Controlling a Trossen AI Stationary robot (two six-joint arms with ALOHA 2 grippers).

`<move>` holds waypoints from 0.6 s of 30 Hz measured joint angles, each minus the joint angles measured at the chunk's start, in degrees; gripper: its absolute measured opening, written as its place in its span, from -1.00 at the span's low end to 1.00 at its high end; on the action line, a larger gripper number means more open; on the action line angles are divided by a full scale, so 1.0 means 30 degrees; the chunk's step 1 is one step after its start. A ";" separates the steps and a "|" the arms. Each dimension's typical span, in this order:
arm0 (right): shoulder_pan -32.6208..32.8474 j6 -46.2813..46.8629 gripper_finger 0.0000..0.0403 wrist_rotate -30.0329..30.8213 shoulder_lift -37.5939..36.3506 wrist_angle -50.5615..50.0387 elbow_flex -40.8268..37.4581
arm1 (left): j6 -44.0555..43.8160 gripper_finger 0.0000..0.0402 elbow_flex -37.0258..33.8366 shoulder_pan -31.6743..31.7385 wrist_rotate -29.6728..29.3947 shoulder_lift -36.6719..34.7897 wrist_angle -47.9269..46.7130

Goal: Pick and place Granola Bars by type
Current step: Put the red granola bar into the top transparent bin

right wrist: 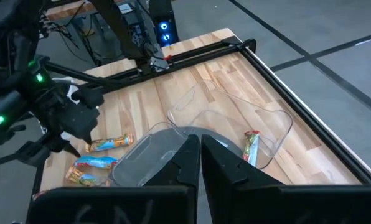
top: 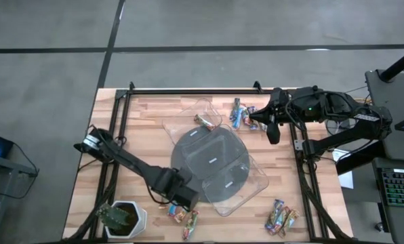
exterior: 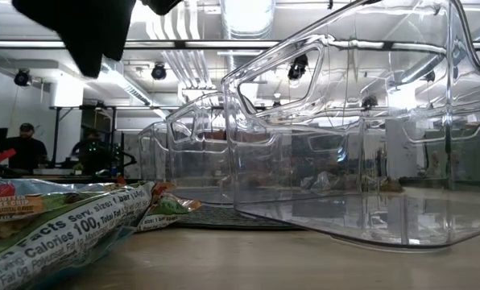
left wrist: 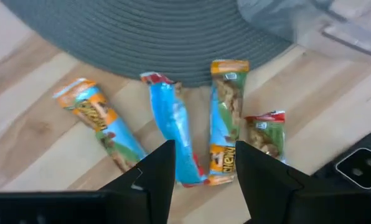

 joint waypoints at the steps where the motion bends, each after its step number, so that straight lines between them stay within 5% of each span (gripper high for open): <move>1: 0.0000 0.0004 -0.96 -0.0003 0.0000 0.0000 0.0002 | -0.0037 -0.26 -0.0222 -0.0105 0.0113 0.0007 0.0022; 18: -0.0007 0.0346 -0.96 0.0004 0.0342 0.0007 -0.0005 | -0.0719 -0.26 -0.3666 -0.0802 0.0244 -0.0022 0.3062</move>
